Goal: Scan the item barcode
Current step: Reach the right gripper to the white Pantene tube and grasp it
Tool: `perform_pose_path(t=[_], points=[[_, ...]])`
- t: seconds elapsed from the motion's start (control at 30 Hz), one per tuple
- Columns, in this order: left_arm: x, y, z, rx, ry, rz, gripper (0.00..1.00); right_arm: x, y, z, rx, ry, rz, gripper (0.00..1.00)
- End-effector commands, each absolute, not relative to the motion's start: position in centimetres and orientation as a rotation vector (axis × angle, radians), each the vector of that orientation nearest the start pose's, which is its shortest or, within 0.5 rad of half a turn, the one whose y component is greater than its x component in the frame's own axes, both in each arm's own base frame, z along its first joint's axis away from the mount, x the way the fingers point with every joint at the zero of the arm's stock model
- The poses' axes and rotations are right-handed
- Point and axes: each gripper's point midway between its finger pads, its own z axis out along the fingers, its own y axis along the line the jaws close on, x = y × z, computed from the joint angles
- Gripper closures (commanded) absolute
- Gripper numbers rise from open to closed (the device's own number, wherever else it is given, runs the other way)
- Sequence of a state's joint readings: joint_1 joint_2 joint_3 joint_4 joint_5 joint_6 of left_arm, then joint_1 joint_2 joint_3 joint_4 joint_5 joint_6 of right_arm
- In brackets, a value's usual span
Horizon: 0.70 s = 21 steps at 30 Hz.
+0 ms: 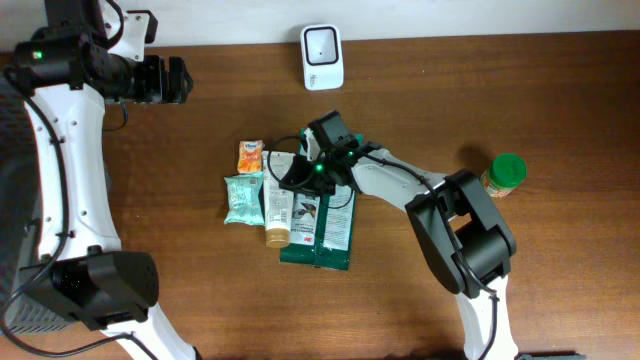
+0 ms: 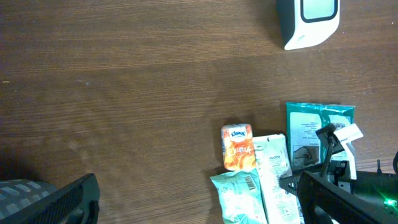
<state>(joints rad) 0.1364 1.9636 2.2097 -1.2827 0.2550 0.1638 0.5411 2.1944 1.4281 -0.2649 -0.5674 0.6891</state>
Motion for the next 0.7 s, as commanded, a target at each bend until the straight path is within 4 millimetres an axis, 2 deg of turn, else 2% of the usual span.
perform_pose_path(t=[0.0, 0.1, 0.2, 0.37, 0.5, 0.57, 0.67], points=[[46.8, 2.0, 27.4, 0.143, 2.550, -0.224, 0.01, 36.7, 33.6, -1.5, -0.012, 2.899, 1.014, 0.96], [46.8, 2.0, 27.4, 0.143, 2.550, -0.224, 0.01, 36.6, 34.0, -0.8, -0.062, 2.878, 1.076, 0.96], [46.8, 2.0, 27.4, 0.143, 2.551, -0.225, 0.01, 37.3, 34.2, 2.7, -0.160, 2.795, 1.100, 0.96], [46.8, 2.0, 27.4, 0.143, 2.551, -0.225, 0.01, 37.9, 31.6, 7.7, -0.205, 2.786, 0.845, 0.96], [46.8, 2.0, 27.4, 0.143, 2.550, -0.224, 0.01, 37.8, 30.7, 10.2, -0.289, 2.822, 0.760, 0.96], [46.8, 2.0, 27.4, 0.143, 2.551, -0.225, 0.01, 37.7, 30.3, 10.4, -0.315, 2.831, 0.723, 0.96], [46.8, 2.0, 27.4, 0.143, 2.551, -0.225, 0.01, 36.8, 30.6, 7.9, -0.337, 2.899, 0.686, 0.96]])
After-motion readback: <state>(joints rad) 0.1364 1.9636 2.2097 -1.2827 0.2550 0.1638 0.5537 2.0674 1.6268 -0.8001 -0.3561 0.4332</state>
